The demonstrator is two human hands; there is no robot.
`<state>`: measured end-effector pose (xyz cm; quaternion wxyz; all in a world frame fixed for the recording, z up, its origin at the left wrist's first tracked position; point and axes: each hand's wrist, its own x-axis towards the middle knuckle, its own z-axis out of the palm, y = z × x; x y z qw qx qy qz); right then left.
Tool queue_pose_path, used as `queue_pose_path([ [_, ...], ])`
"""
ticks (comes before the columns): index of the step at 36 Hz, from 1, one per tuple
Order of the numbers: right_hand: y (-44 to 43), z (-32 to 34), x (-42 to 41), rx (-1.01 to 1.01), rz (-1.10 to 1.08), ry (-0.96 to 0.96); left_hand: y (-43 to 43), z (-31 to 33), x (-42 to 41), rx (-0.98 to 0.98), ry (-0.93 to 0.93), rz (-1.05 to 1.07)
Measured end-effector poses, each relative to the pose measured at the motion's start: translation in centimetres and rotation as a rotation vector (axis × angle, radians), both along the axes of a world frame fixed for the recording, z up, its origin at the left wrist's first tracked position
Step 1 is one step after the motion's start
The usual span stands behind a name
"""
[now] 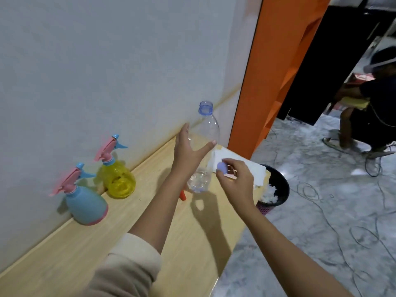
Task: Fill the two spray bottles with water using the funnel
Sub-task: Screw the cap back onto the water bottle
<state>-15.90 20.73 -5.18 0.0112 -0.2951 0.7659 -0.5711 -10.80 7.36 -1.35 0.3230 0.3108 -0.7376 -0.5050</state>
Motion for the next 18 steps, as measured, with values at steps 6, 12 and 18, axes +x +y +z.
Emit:
queue_pose_path([
  [6, -2.7, 10.4, -4.3, -0.182, 0.134, 0.142, -0.1, 0.9, 0.0, -0.019, -0.033, -0.03],
  [12, -5.6, 14.8, -6.3, 0.146, 0.401, 0.285, -0.1, 1.6, 0.2, 0.023, -0.085, -0.065],
  [18, -6.8, 15.7, -7.5, 0.3, 0.495, 0.349, -0.2, 2.1, 0.2, 0.039, -0.109, -0.095],
])
